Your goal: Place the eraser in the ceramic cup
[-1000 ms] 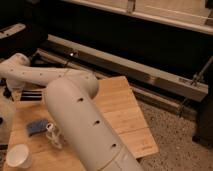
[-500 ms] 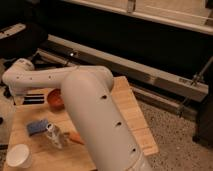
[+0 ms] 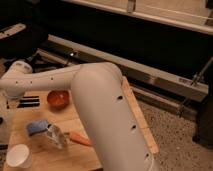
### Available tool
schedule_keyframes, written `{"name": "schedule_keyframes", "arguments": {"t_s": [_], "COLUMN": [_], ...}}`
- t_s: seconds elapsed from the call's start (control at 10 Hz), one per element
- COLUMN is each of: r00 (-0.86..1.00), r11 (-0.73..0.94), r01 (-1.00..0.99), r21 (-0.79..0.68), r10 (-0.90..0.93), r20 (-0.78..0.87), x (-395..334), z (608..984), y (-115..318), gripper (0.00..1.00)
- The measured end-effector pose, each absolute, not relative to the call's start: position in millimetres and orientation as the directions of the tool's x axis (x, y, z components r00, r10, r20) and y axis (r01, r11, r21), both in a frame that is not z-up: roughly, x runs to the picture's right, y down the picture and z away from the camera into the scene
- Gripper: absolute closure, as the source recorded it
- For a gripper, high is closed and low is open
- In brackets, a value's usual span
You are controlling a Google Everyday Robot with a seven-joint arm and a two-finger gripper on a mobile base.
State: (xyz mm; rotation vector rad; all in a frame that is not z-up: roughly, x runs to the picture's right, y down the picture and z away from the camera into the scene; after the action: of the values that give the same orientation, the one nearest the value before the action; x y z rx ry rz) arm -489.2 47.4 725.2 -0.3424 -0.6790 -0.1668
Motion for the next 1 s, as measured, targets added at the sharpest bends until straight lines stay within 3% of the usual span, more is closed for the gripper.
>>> {"name": "schedule_keyframes", "arguments": {"t_s": [1.0], "r00": [0.703], "r11": [0.896], "r01": [0.343], "r21": [-0.283], "r10": [-0.044], "r20": [0.71], "x": [-492], "z": [666], "y": [85], "gripper": [1.0]}}
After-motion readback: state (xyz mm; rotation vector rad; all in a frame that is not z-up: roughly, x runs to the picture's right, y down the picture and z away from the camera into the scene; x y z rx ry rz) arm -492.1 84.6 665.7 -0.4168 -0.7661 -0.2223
